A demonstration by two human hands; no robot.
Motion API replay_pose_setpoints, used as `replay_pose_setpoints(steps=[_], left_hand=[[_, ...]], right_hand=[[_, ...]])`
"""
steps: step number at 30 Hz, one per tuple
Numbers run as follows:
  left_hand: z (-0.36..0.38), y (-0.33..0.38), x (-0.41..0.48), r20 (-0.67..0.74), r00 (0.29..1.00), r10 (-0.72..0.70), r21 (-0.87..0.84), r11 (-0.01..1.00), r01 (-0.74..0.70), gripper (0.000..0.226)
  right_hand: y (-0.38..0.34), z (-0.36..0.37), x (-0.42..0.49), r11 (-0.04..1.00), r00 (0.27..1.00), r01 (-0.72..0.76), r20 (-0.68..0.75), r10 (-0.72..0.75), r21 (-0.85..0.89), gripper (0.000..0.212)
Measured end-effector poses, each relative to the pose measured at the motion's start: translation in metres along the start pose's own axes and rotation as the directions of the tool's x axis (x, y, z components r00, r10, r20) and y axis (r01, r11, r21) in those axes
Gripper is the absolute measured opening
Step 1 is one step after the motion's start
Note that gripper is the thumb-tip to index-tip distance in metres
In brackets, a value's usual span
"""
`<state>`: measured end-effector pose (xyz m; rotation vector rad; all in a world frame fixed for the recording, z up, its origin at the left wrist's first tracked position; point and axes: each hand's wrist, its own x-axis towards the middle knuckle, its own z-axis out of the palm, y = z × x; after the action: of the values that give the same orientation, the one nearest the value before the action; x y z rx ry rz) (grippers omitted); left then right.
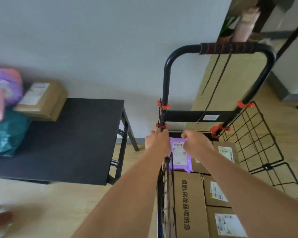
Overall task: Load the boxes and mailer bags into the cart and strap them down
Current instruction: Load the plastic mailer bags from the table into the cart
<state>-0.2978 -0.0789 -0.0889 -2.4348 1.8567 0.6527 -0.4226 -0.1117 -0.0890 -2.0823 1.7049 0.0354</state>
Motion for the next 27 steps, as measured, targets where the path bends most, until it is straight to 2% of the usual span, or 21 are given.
replay_pose_setpoints(steps=[5,10,14,19,27], left_hand=[[-0.021,-0.079,-0.040,-0.014,0.997,-0.076,-0.034,0.997,0.076,0.045],[-0.029,-0.160,-0.087,0.011,0.991,-0.132,-0.081,0.988,0.132,0.044],[-0.032,-0.226,-0.124,0.027,0.987,-0.158,-0.105,0.982,0.160,0.053],[-0.035,-0.290,-0.157,0.008,0.984,-0.180,-0.139,0.974,0.179,0.054],[-0.055,-0.367,-0.190,-0.112,0.961,-0.254,-0.176,0.957,0.232,0.049]], right_hand=[[-0.066,0.020,-0.033,0.994,0.995,0.100,0.005,-0.099,-0.053,0.019],[-0.140,0.049,-0.068,0.980,0.978,0.181,0.122,-0.170,-0.080,0.029],[-0.196,0.075,-0.092,0.964,0.963,0.233,0.167,-0.211,-0.125,0.040],[-0.254,0.109,-0.120,0.960,0.959,0.259,0.144,-0.244,-0.102,0.040],[-0.325,0.124,-0.143,0.947,0.951,0.303,0.107,-0.291,-0.108,0.036]])
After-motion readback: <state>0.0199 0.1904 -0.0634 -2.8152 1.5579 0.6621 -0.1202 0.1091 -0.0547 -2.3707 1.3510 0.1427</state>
